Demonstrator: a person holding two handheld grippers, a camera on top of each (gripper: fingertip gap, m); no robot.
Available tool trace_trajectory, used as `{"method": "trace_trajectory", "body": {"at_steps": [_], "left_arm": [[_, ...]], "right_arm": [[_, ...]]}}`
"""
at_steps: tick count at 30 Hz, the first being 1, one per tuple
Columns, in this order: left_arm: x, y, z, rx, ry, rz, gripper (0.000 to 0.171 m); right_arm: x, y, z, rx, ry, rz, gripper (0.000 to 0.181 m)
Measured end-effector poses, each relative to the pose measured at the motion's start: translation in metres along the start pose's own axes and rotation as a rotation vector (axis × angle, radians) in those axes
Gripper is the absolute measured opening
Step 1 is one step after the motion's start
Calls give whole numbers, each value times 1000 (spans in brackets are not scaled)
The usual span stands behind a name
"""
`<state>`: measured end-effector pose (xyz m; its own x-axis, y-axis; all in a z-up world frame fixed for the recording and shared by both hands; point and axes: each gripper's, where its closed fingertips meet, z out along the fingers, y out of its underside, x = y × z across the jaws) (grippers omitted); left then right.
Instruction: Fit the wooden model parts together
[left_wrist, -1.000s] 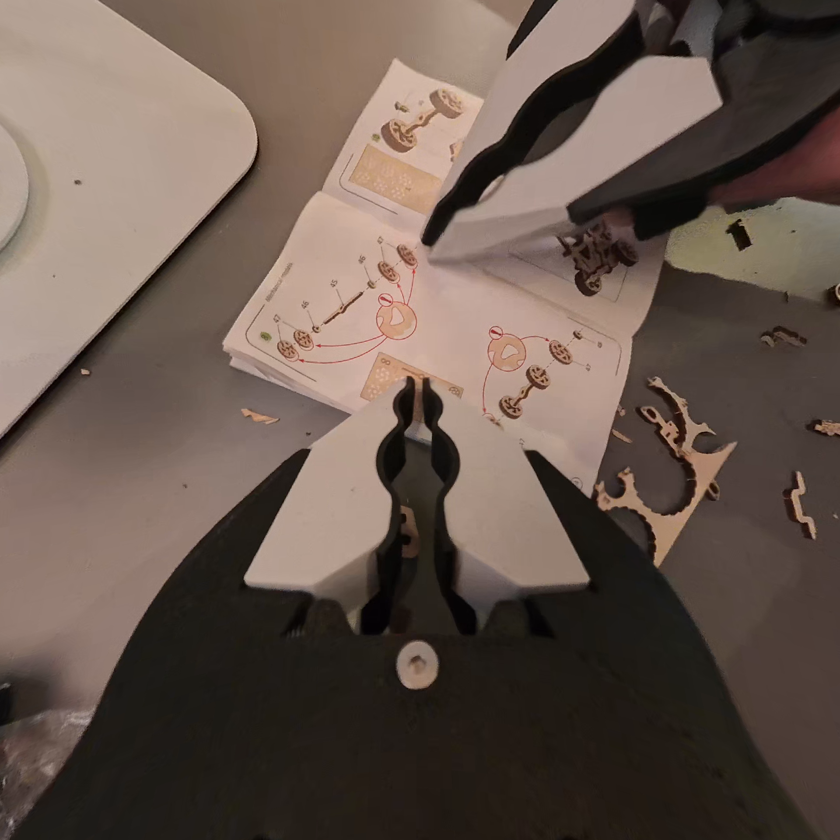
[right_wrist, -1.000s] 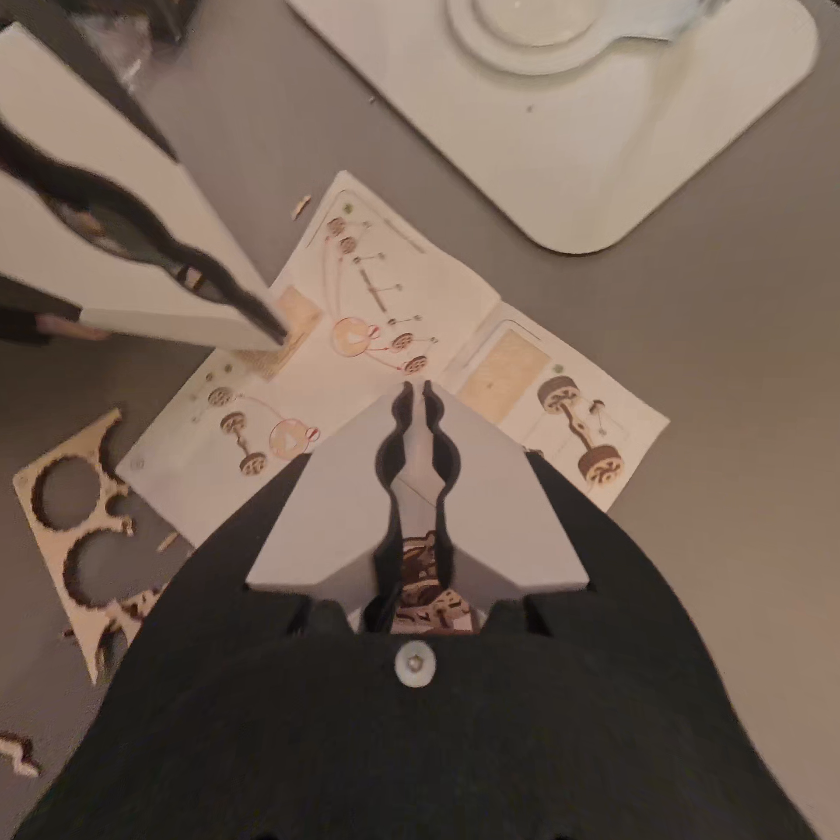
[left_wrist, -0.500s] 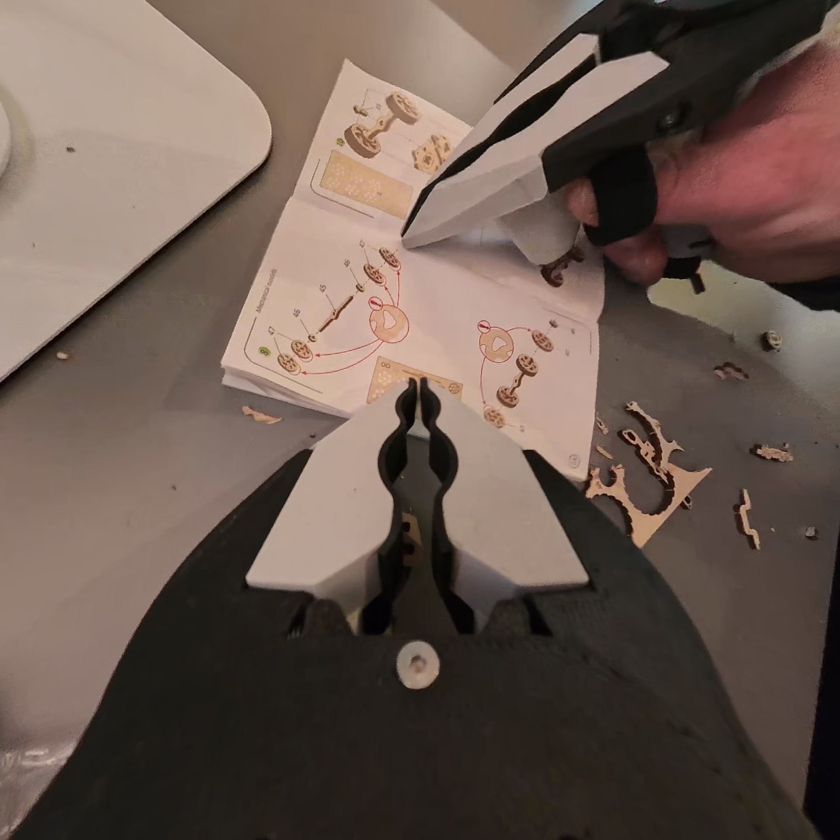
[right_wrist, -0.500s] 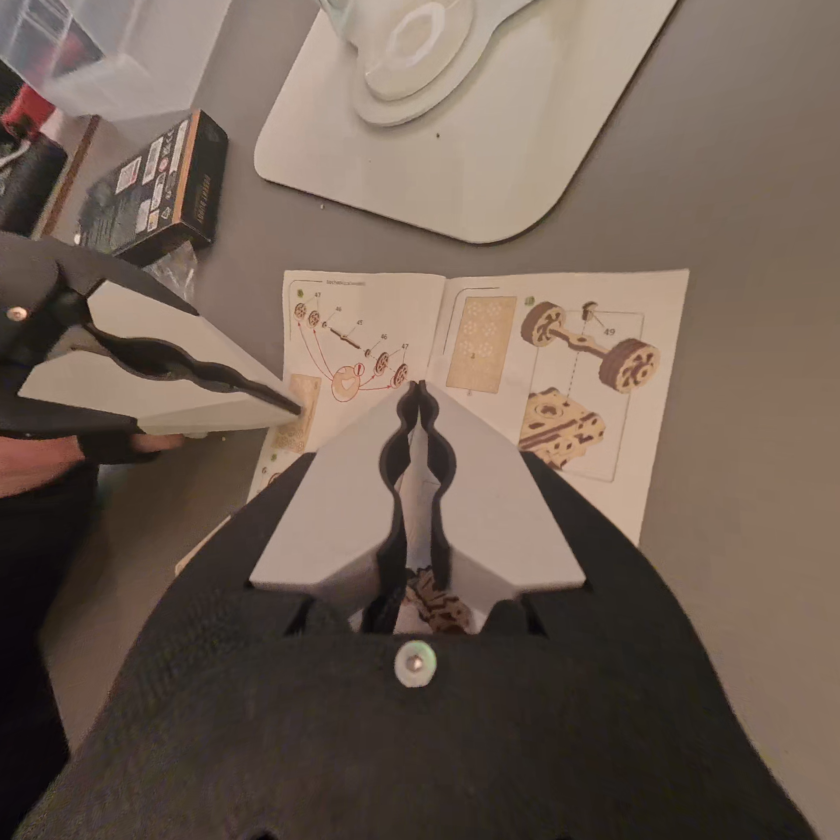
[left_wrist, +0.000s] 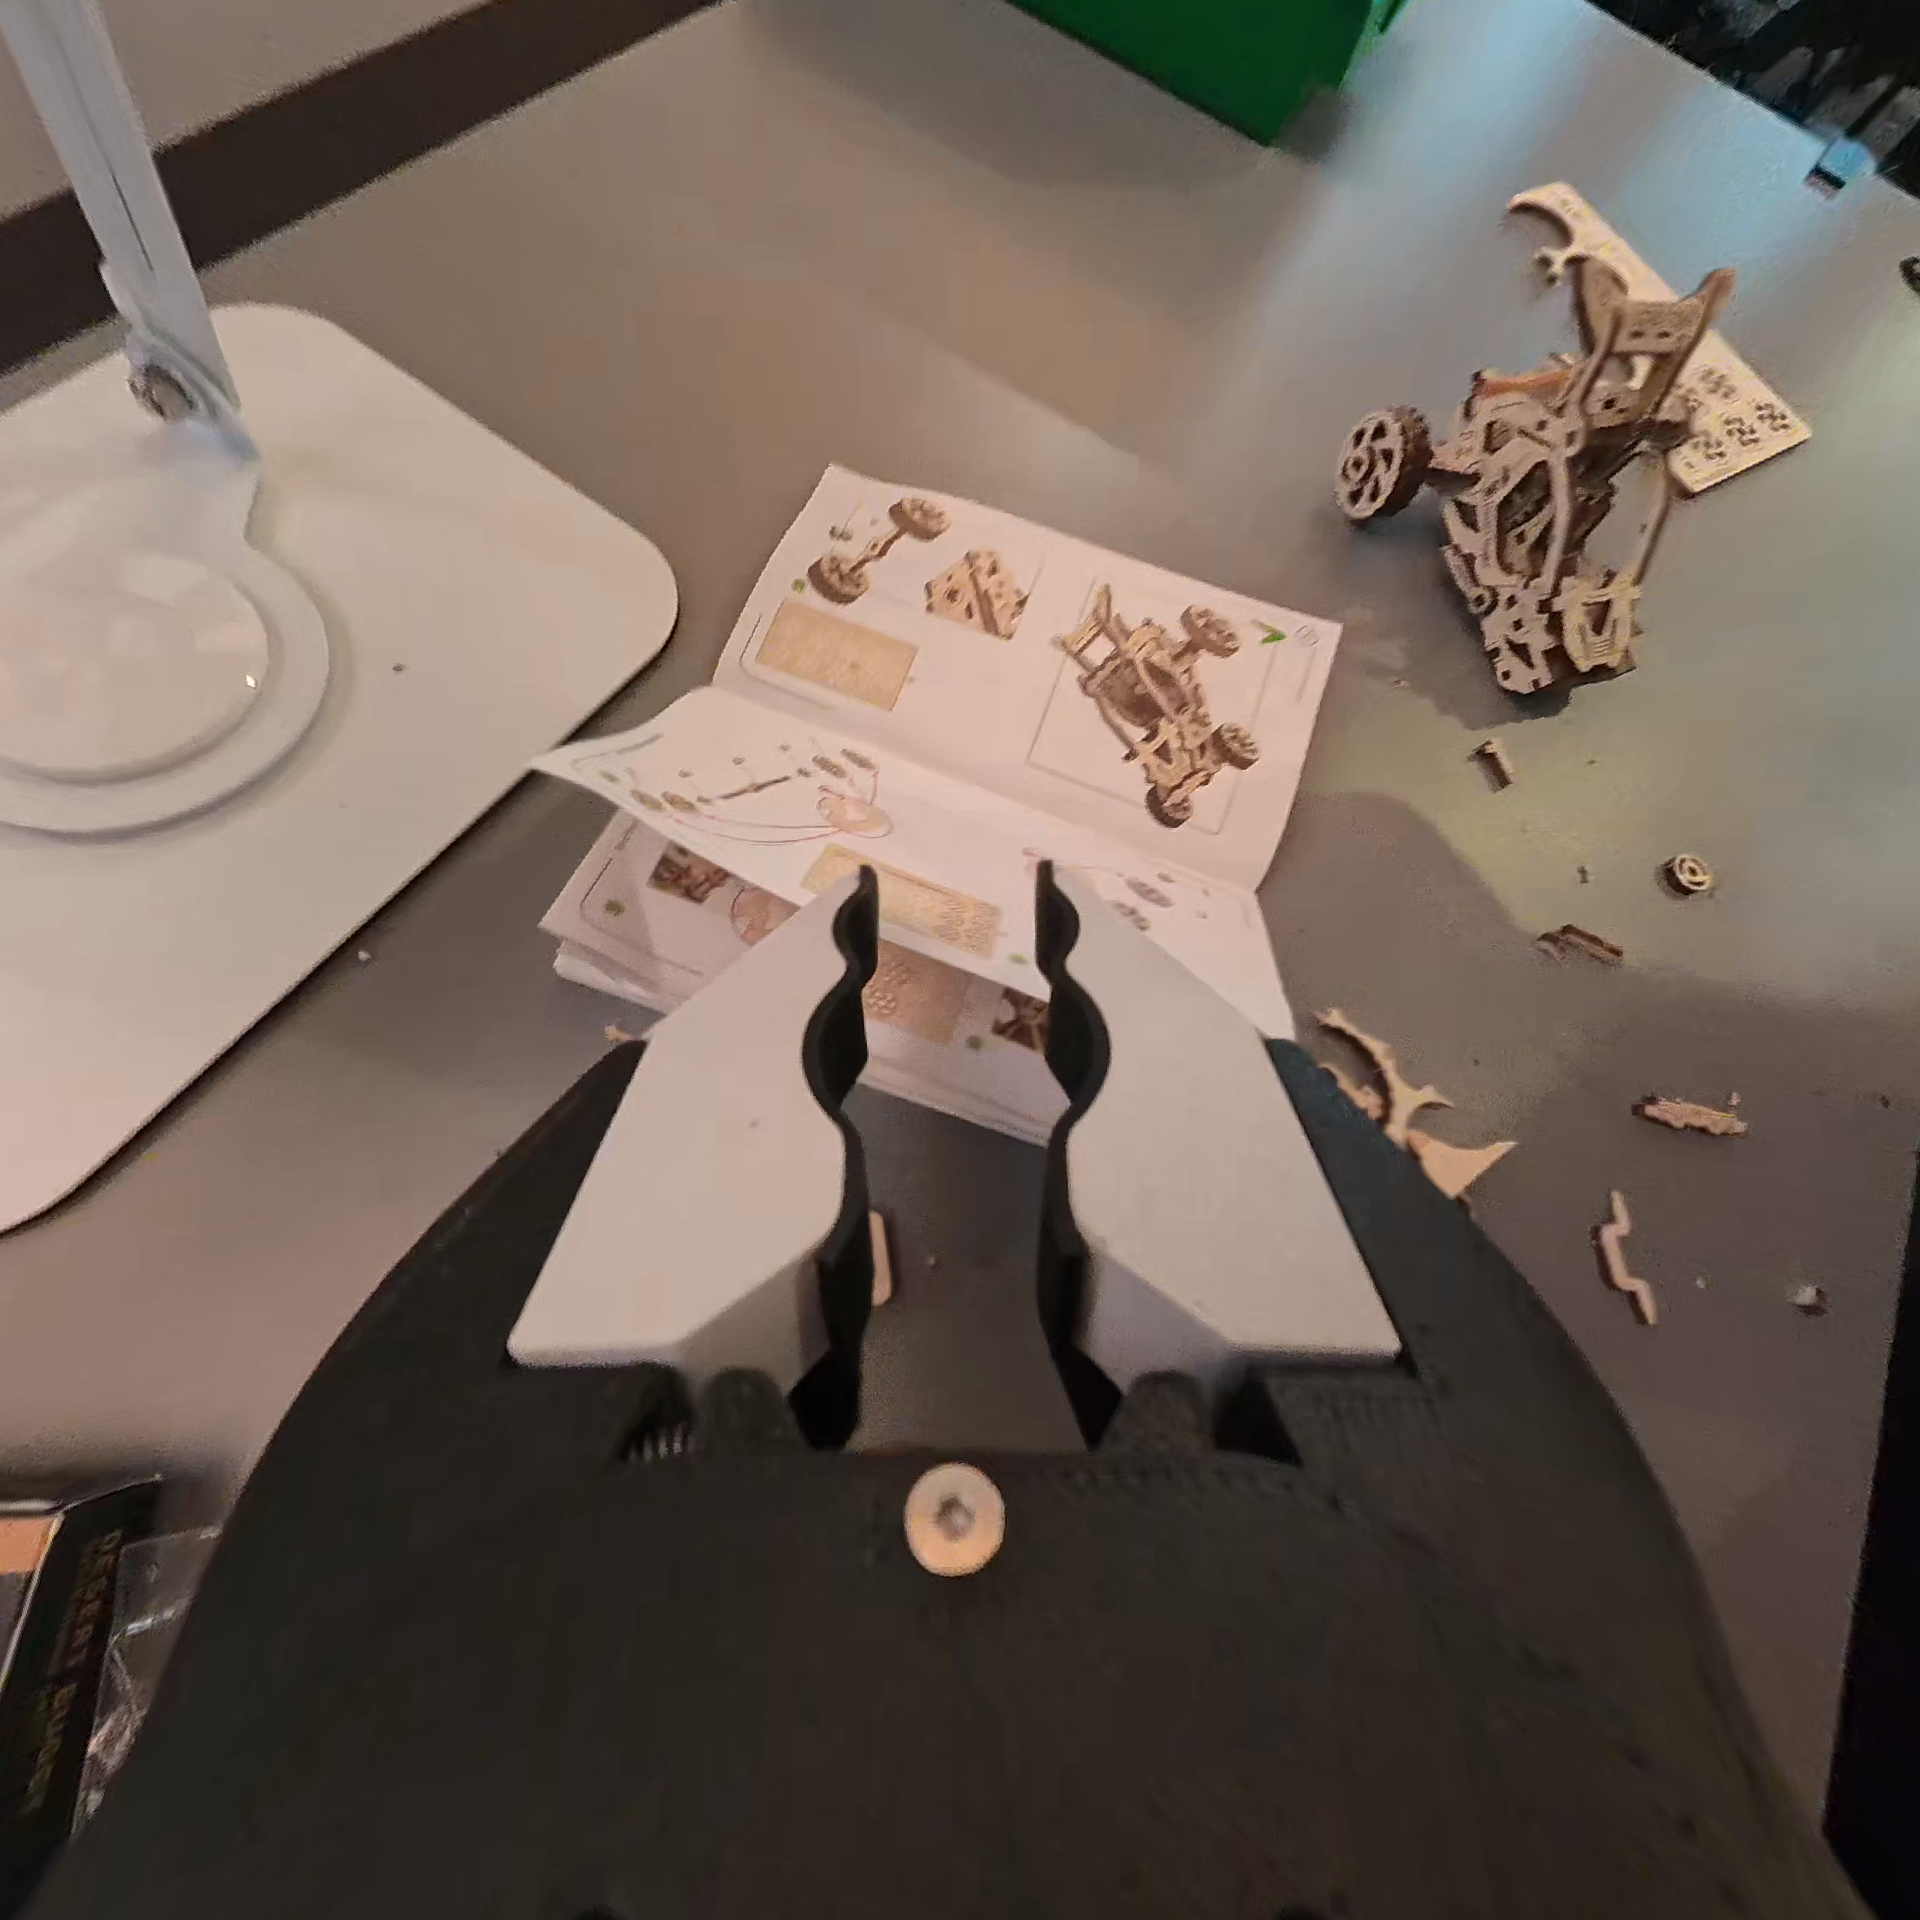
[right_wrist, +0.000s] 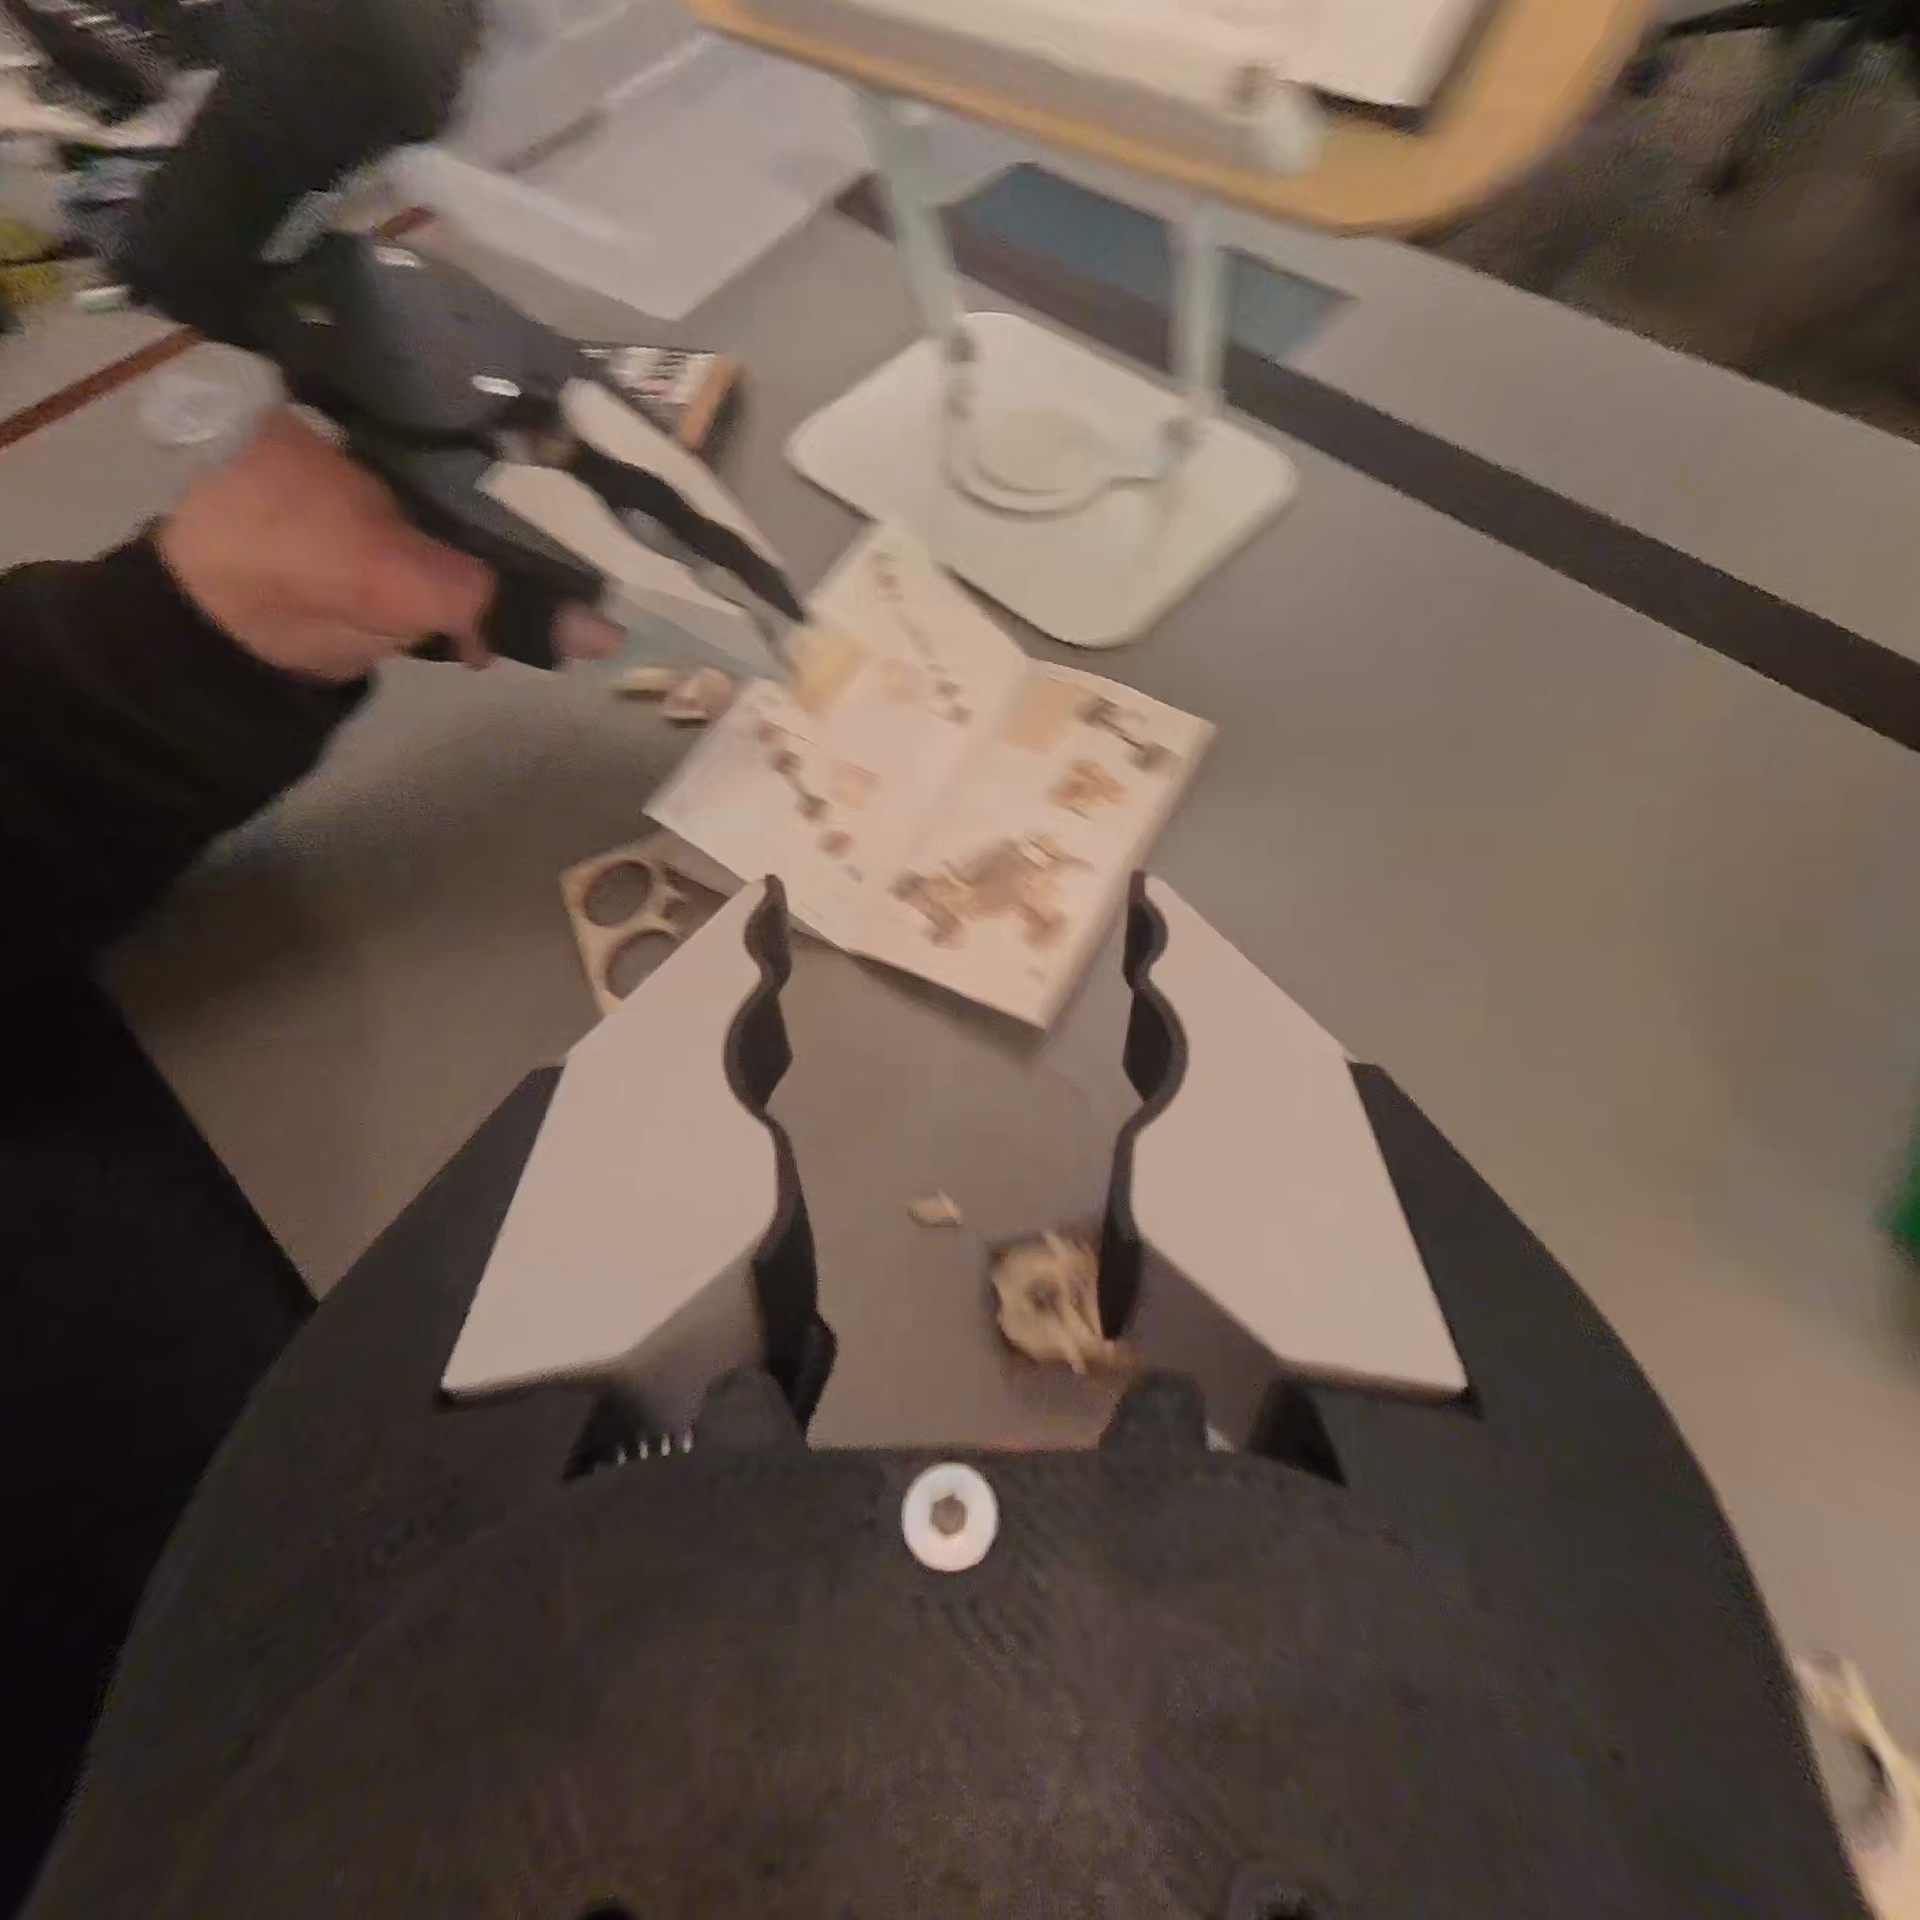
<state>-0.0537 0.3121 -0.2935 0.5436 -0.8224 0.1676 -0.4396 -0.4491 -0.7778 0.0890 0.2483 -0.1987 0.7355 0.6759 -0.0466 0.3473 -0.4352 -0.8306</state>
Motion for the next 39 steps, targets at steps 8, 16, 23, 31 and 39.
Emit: {"method": "trace_trajectory", "body": {"at_steps": [8, 16, 23, 31, 39], "left_arm": [[48, -31, -10, 50, 17, 89, 28], [90, -49, -17, 91, 25, 137, 26], [119, -46, -8, 127, 139, 90, 25], [165, -52, 18, 139, 263, 65, 29], [198, -32, 43, 55, 340, 57, 34]], "right_arm": [[148, 178, -110, -253, 477, 426, 119], [156, 242, -78, -483, 500, 498, 130], [156, 236, -79, -420, 474, 440, 100], [150, 196, -95, -111, 387, 378, 0], [131, 203, -93, -158, 316, 360, 62]]}}
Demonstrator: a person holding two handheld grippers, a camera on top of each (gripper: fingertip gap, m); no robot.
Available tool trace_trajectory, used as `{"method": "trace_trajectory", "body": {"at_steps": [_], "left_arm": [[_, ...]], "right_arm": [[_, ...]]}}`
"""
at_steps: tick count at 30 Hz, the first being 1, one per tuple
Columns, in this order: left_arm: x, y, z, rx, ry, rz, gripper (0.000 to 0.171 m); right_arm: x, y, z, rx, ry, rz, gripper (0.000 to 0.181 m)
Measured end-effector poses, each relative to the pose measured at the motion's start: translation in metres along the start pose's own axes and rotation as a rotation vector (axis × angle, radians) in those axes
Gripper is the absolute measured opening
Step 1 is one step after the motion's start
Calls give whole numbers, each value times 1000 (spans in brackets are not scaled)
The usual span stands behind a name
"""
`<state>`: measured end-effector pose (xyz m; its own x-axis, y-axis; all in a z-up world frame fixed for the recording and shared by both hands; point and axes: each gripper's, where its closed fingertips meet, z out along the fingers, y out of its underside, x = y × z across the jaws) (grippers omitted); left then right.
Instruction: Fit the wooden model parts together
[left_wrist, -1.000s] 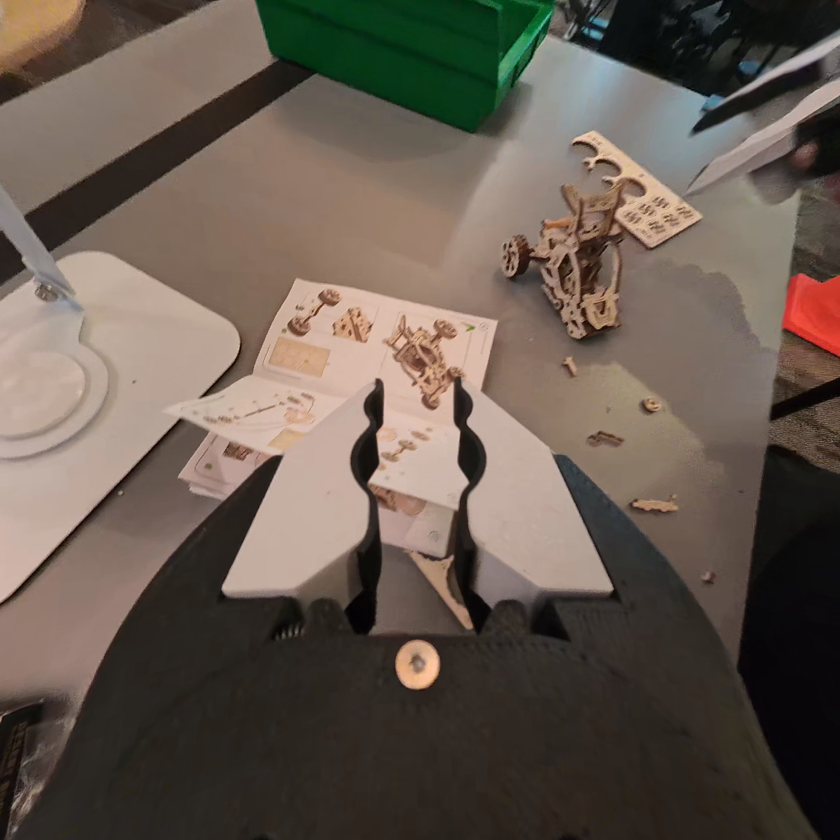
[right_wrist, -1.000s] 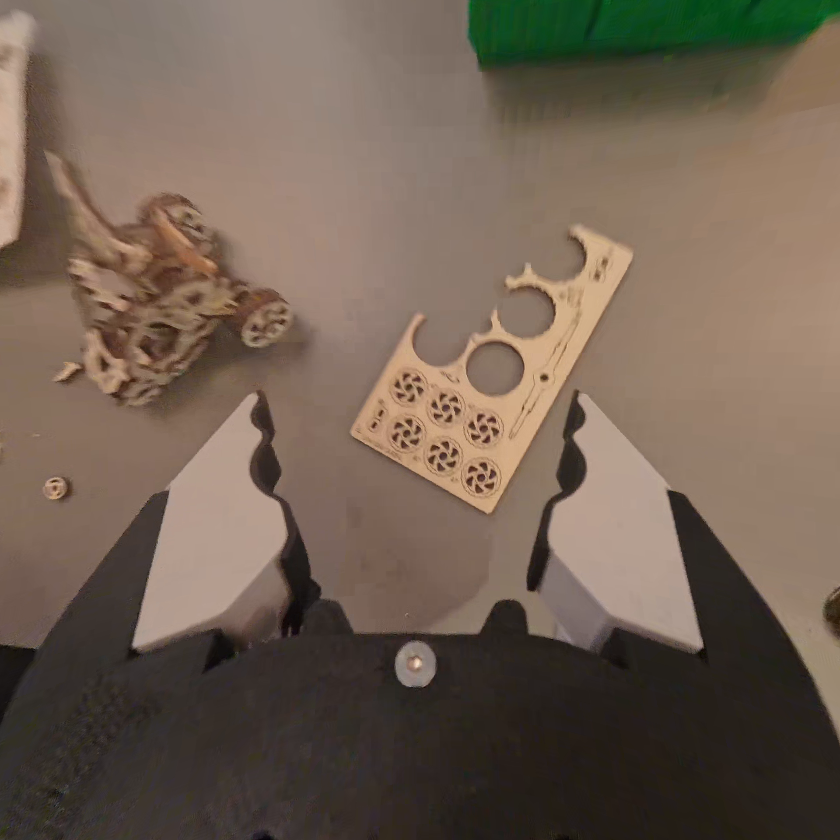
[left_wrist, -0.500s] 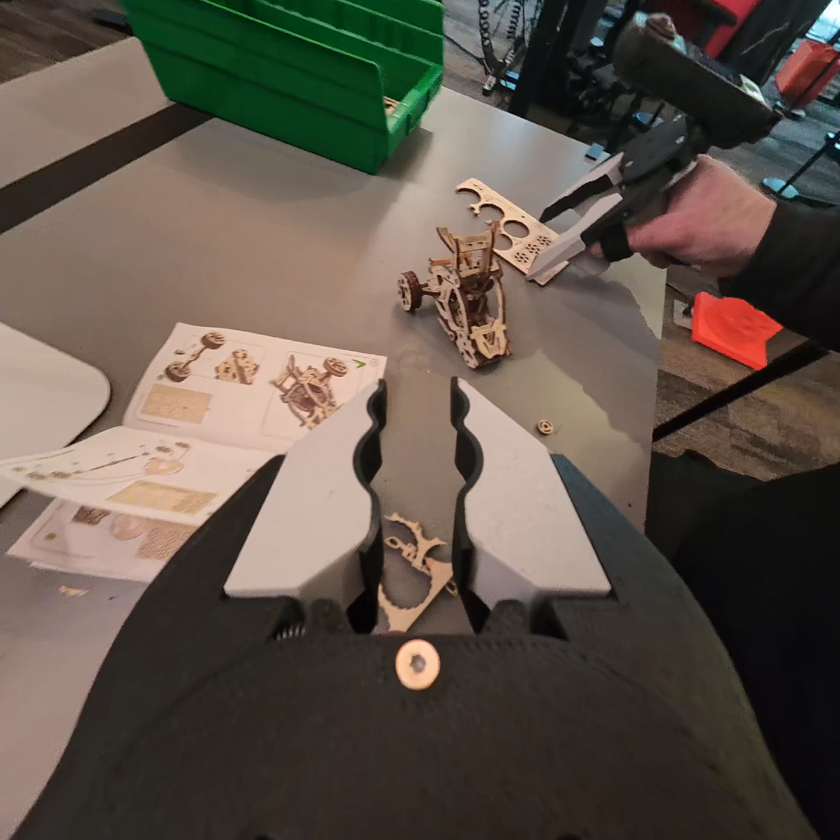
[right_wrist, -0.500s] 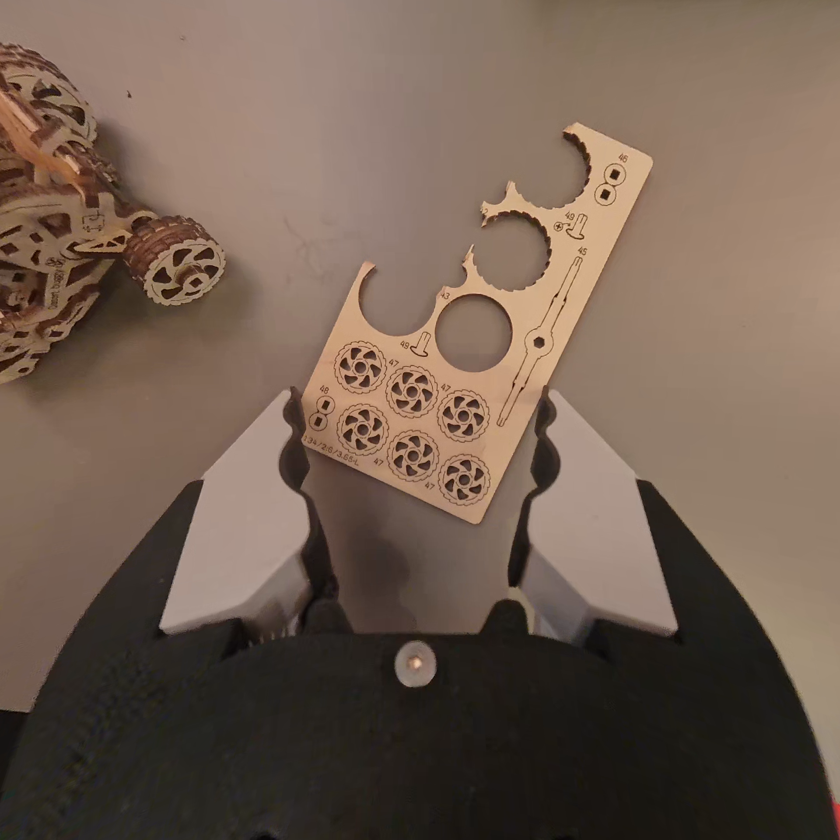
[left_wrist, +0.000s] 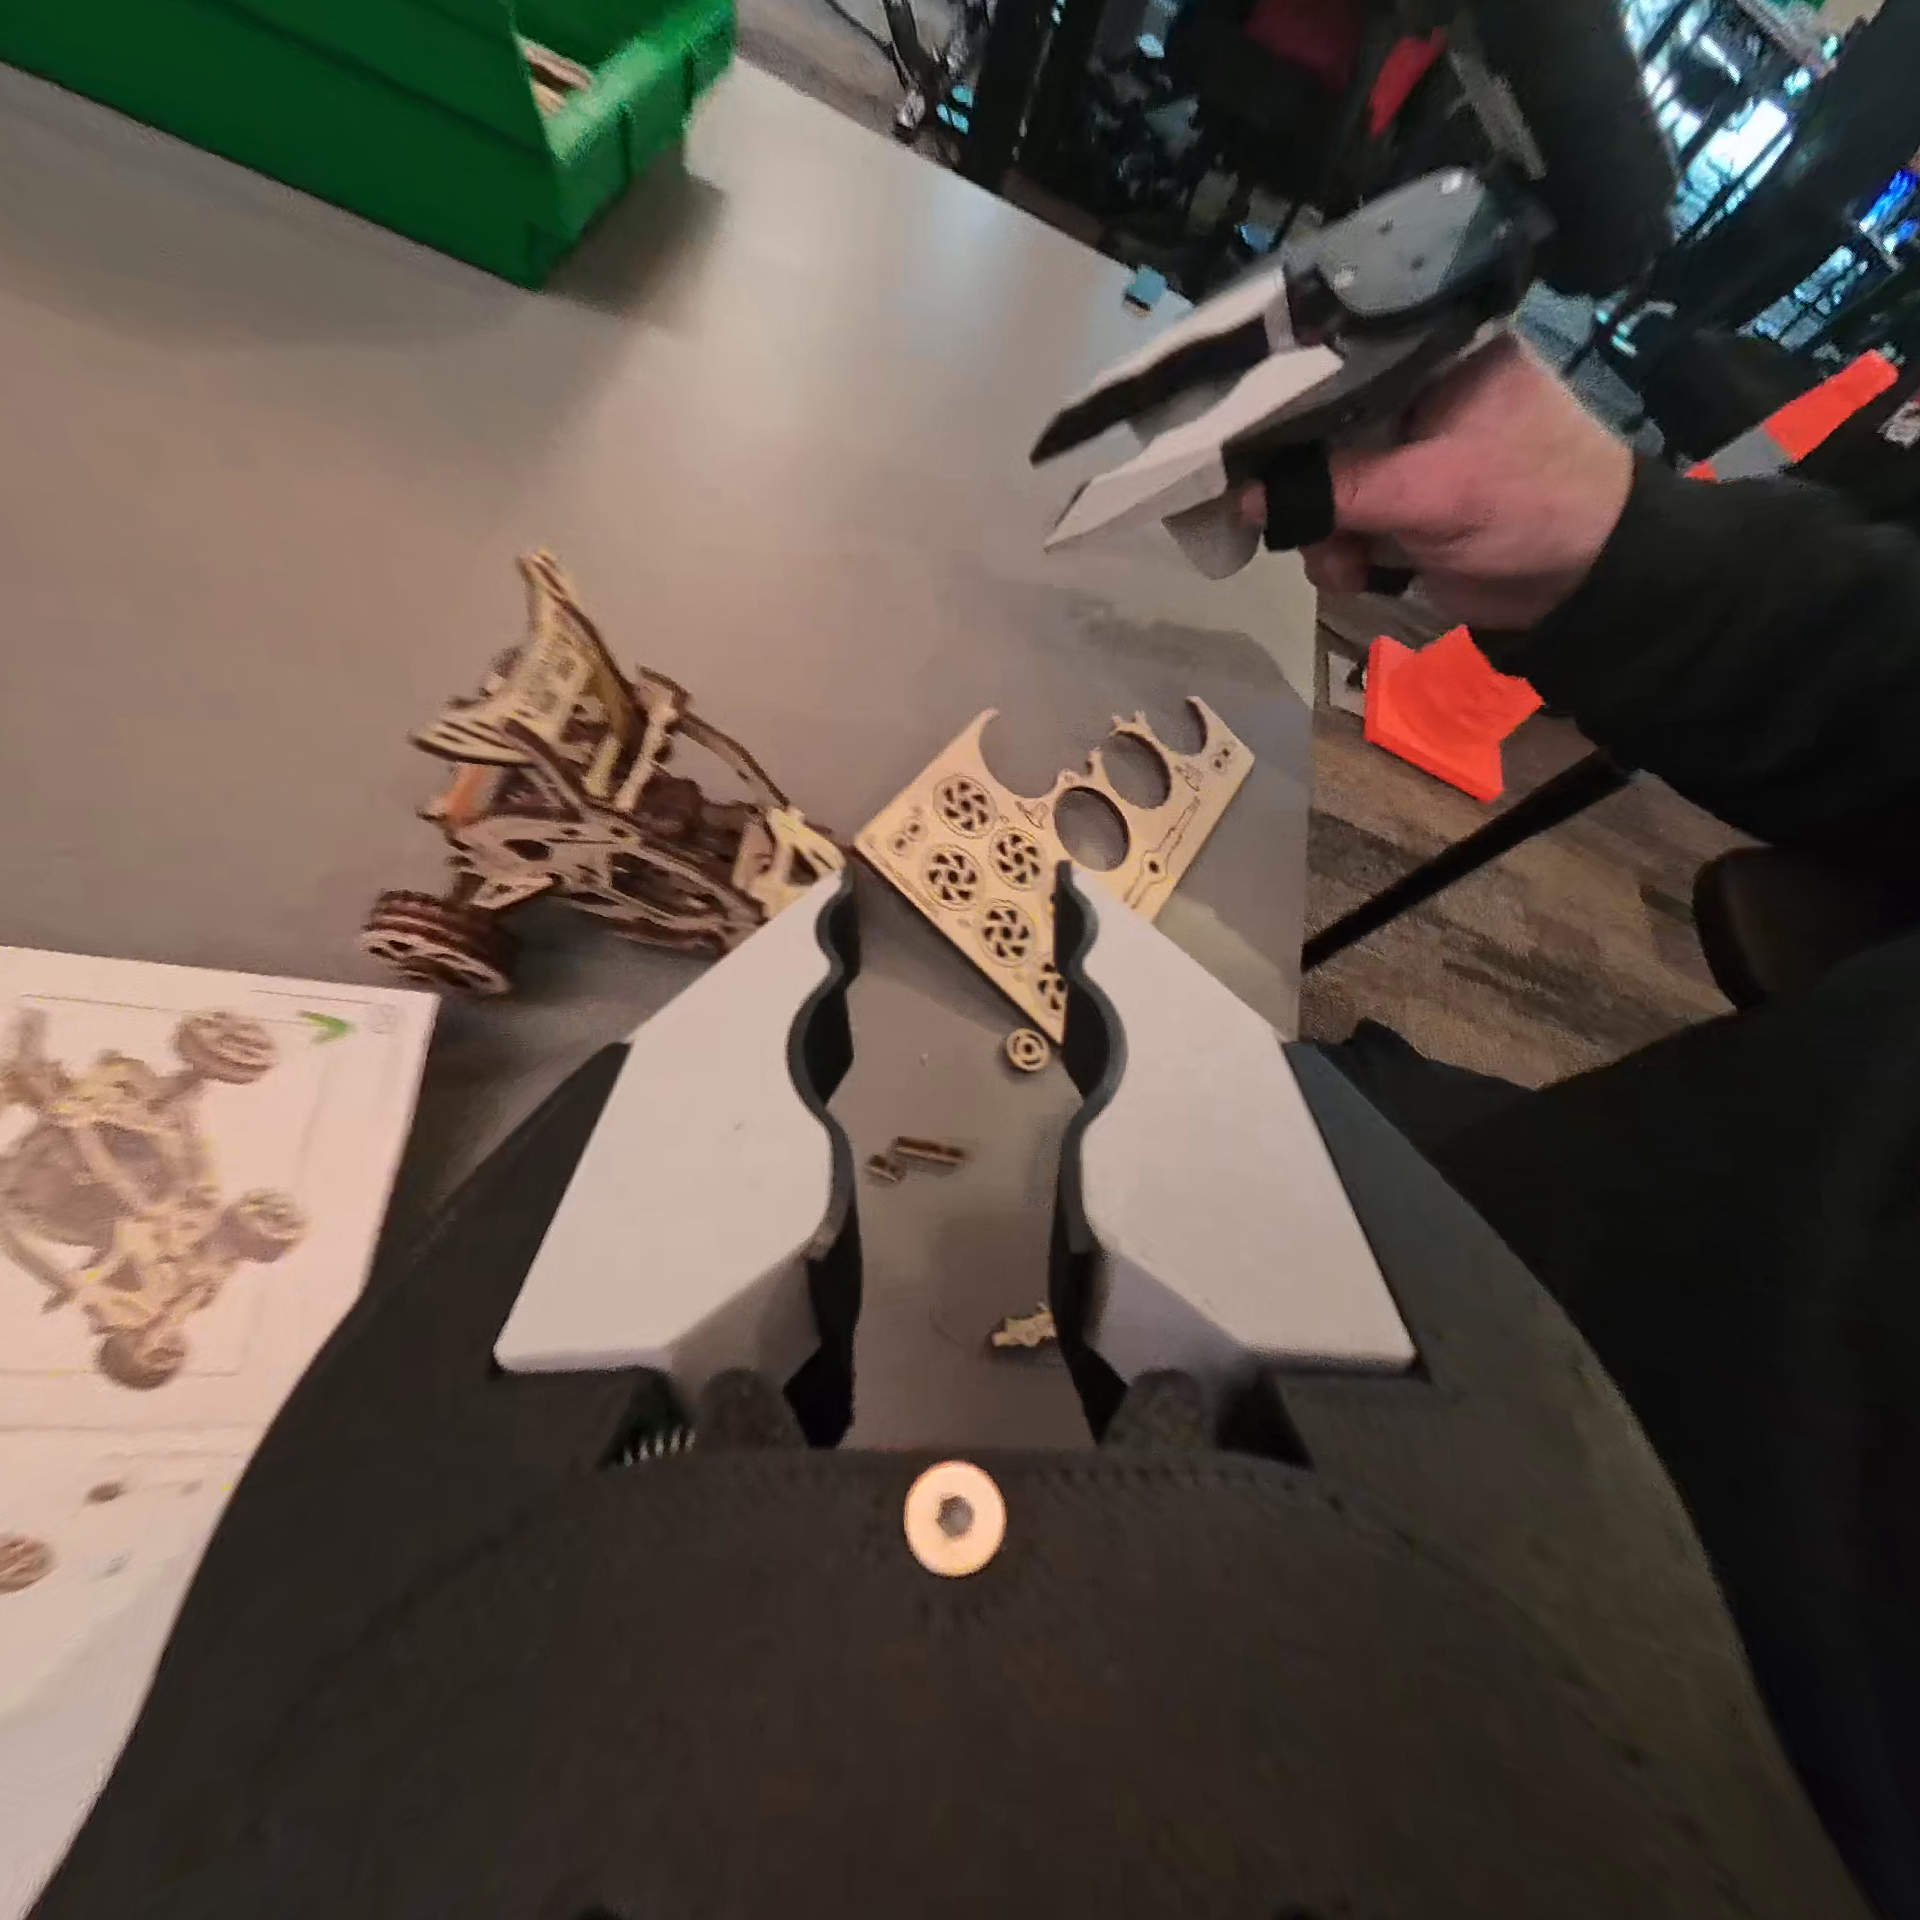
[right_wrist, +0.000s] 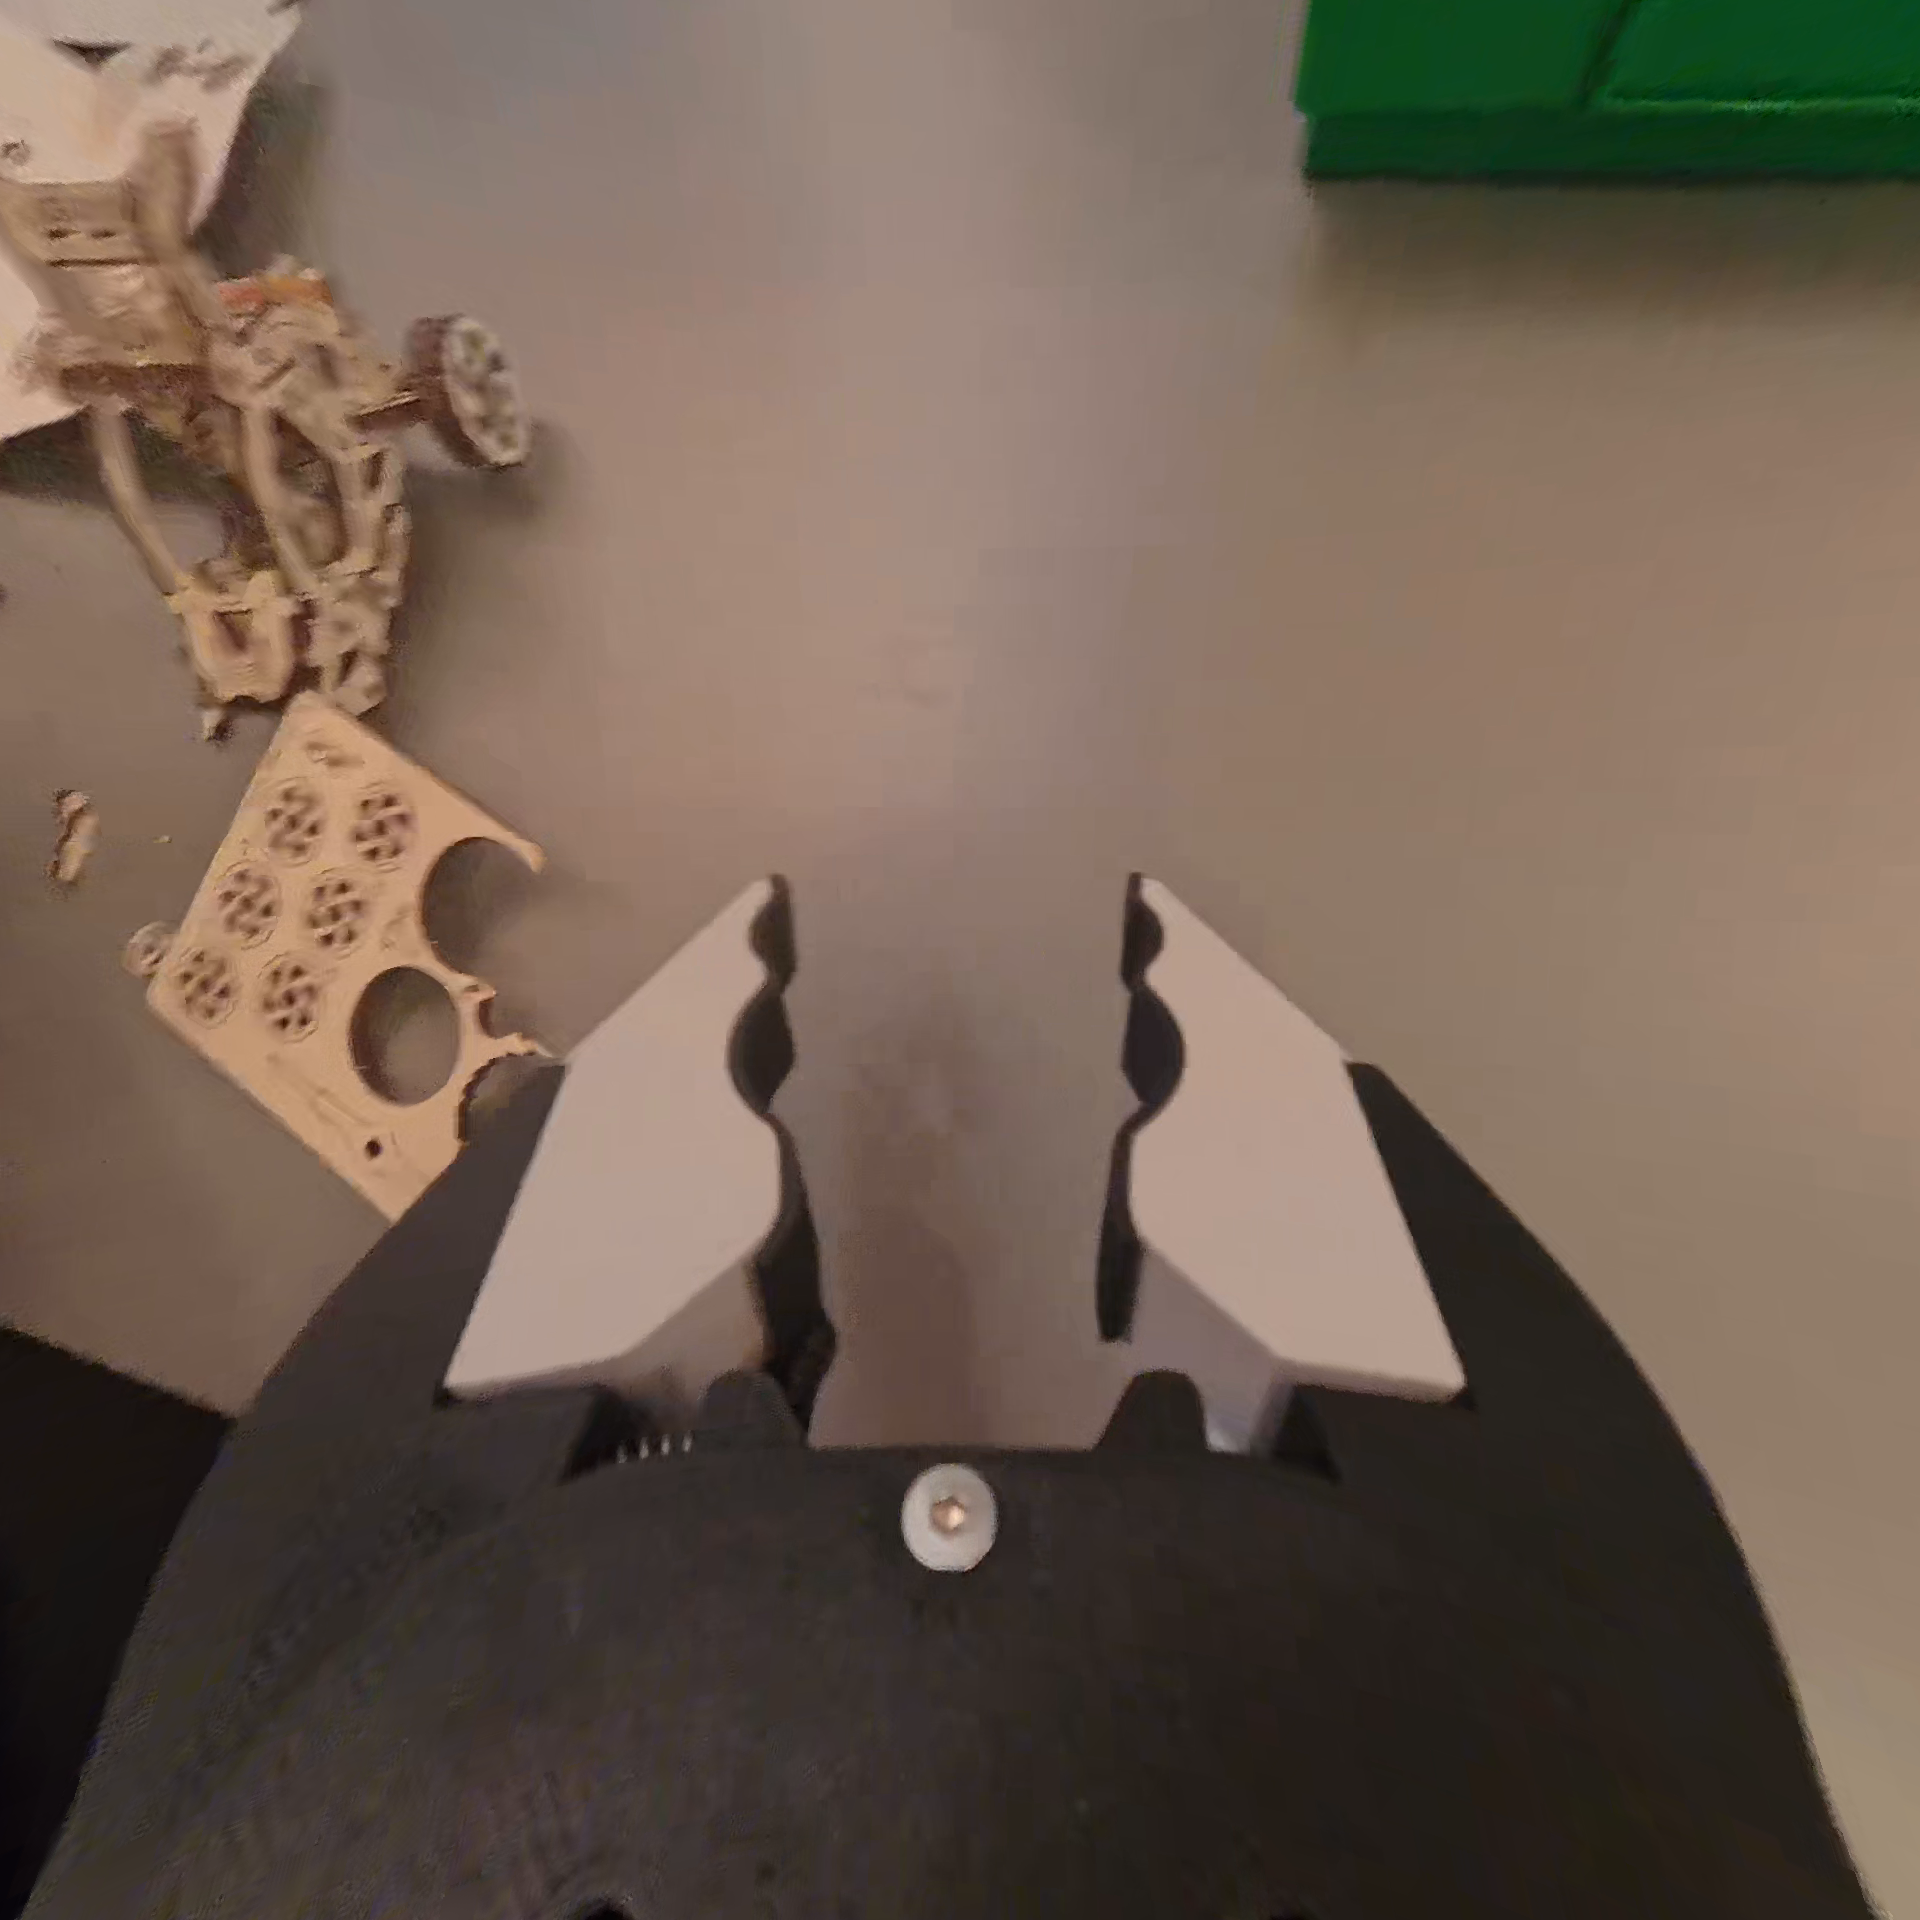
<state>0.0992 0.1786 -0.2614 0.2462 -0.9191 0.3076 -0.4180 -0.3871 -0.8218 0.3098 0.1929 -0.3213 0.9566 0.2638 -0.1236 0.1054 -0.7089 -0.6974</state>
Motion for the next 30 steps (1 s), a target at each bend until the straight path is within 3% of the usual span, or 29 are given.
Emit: {"method": "trace_trajectory", "body": {"at_steps": [2, 3, 5, 9, 10, 12, 13, 16, 17, 26, 30], "left_arm": [[14, 9, 7, -28, 35, 14, 34], [21, 13, 10, -54, 45, 31, 36], [30, 21, 16, -102, 48, 74, 38], [35, 38, 30, -176, 49, 90, 41], [36, 40, 32, -178, 51, 89, 41], [35, 42, 35, -176, 39, 92, 41], [33, 44, 36, -180, 31, 91, 41], [30, 51, 38, -183, 6, 71, 41], [29, 53, 39, -191, 2, 62, 42], [24, 59, 56, -241, -2, 16, 46], [32, 37, 55, -127, 126, -155, 47]], "right_arm": [[-33, 2, -2, -6, -151, -81, 71], [-45, 9, -3, -46, -197, -126, 84], [-81, 24, -9, -104, -333, -249, 88], [-118, 45, 6, -197, -386, -348, 98], [-121, 47, 14, -199, -364, -369, 94], [-122, 43, 20, -167, -332, -455, 71], [-126, 42, 20, -163, -366, -430, 46], [-123, 39, 21, -108, -404, -381, 36], [-121, 39, 20, -97, -393, -379, 9], [-127, 41, 10, 26, -373, -502, 6], [-136, 25, -6, 126, -398, -573, 5]]}}
